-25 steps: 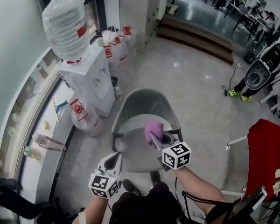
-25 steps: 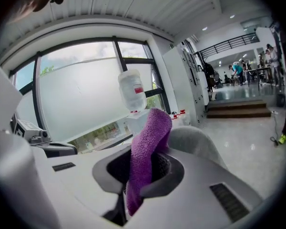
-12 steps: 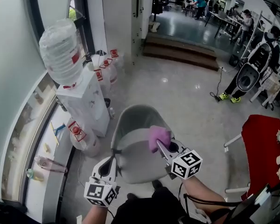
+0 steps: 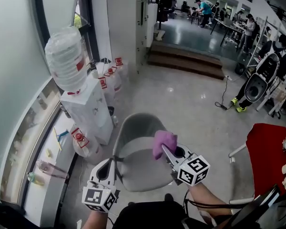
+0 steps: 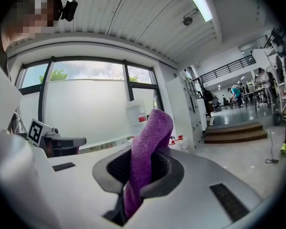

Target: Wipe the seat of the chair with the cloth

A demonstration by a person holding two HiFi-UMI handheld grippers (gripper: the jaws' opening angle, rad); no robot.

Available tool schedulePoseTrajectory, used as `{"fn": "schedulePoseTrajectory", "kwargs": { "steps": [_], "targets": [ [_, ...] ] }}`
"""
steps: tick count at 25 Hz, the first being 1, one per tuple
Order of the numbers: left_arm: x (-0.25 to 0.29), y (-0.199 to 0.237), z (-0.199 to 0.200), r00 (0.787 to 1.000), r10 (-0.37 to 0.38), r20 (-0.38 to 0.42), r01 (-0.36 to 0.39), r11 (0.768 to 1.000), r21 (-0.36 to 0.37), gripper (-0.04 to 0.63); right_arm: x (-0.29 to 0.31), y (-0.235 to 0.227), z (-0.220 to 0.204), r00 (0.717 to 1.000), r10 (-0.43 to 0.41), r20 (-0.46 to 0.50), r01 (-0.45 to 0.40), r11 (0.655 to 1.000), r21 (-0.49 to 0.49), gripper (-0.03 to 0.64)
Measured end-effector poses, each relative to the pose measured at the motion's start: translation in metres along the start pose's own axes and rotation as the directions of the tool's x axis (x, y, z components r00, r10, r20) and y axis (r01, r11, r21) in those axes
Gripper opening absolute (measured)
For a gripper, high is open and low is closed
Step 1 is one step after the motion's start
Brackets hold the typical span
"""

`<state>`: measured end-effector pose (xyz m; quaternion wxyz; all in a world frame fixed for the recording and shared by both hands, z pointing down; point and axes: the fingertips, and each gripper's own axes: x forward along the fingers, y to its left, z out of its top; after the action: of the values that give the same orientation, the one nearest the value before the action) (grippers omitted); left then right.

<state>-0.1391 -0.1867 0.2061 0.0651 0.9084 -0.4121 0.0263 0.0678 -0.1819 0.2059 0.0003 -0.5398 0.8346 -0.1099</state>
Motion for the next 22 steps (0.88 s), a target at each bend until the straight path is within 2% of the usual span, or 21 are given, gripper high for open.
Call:
{"fn": "schedulePoseTrajectory", "kwargs": {
  "steps": [6,18,22],
  "targets": [
    [0.011,-0.028,0.013,0.999,0.029,0.02,-0.029,1.0,0.004,-0.003,-0.02,-0.016,0.019,0.999,0.052,0.002,-0.052,0.997,-0.05,0.037],
    [0.026,-0.067,0.011,0.997,0.072,0.01,-0.072,0.997,-0.007,-0.003,-0.054,-0.044,0.023,0.997,0.077,0.009,-0.076,0.996,-0.051,0.035],
    [0.027,-0.075,0.007,0.998,0.061,-0.008,-0.061,0.998,-0.004,-0.003,-0.061,-0.048,0.026,0.998,0.066,0.022,-0.065,0.996,-0.057,0.035]
  ]
}}
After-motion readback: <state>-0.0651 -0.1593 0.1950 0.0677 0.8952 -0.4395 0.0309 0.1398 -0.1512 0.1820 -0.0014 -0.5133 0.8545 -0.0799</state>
